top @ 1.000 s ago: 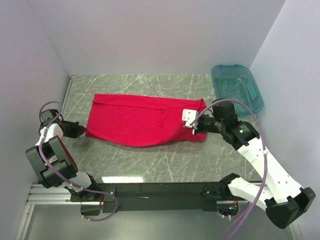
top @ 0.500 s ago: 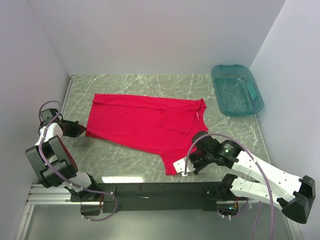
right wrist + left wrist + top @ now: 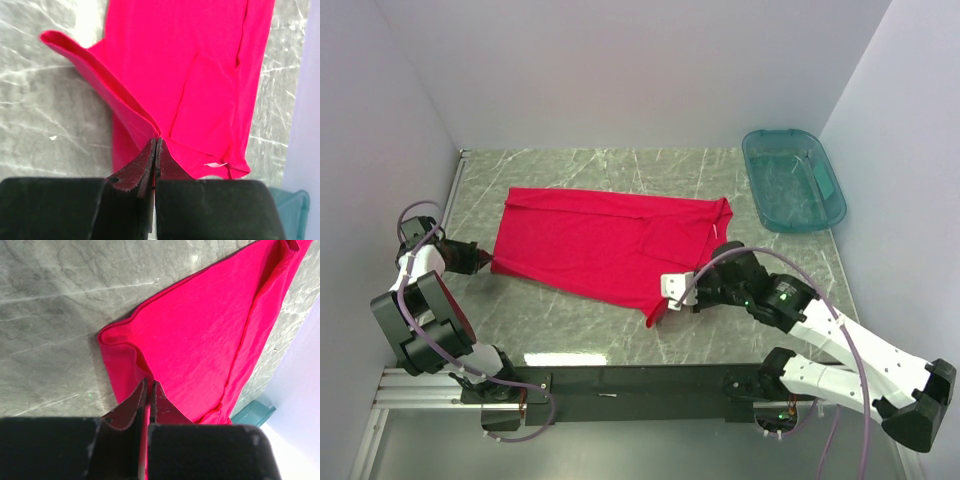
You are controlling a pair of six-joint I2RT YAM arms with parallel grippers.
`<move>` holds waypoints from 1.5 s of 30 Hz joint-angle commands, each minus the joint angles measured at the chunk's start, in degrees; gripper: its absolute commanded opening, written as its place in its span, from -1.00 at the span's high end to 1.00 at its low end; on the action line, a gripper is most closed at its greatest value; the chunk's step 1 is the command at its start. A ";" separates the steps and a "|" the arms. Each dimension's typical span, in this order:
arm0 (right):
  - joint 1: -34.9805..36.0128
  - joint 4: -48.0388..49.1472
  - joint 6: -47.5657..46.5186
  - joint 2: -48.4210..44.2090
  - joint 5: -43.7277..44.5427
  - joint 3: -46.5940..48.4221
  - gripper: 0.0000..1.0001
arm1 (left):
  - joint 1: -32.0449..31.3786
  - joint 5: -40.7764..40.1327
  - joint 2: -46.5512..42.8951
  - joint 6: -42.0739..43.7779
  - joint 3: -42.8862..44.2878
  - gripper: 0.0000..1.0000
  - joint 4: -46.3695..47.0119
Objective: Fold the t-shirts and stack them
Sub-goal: Fold the tshirt
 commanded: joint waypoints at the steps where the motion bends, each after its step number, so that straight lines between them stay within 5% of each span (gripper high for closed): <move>1: -0.35 -0.69 2.15 0.18 -3.61 8.74 1.00 | 0.05 0.92 -1.19 1.09 2.20 0.99 0.07; 2: -0.35 -8.20 0.23 0.97 -11.56 10.34 1.00 | 0.05 0.92 -1.11 1.18 2.03 0.99 0.07; 5: -0.35 -9.69 4.15 4.13 -15.68 12.20 1.00 | 0.14 1.00 -1.19 1.09 2.11 0.99 -0.01; 13: -5.09 1.04 25.93 11.16 -8.66 11.75 1.00 | 0.05 0.92 -1.46 1.53 2.20 0.99 -0.37; 27: -13.18 4.12 40.10 16.97 -9.09 12.64 1.00 | 0.05 1.53 -1.19 1.53 2.02 0.99 0.16; 31: -11.43 -4.26 29.17 17.41 -23.38 14.91 1.00 | 0.05 1.53 -1.28 1.44 1.85 0.99 0.16; 33: -6.96 -12.19 6.69 14.00 -33.03 13.53 1.00 | 0.14 1.45 -1.28 1.62 1.58 0.99 0.25; 36: 0.77 -18.83 -16.07 3.55 -27.59 5.47 1.00 | 0.14 1.44 -0.93 1.71 1.32 0.99 0.42; 38: 2.55 -18.03 -19.99 0.98 -16.16 -1.50 1.00 | 0.14 1.44 -0.67 1.97 1.41 0.99 0.42; 45: -1.48 4.36 5.77 1.93 -4.52 -2.85 1.00 | 0.14 1.44 -0.23 1.97 1.41 0.99 0.69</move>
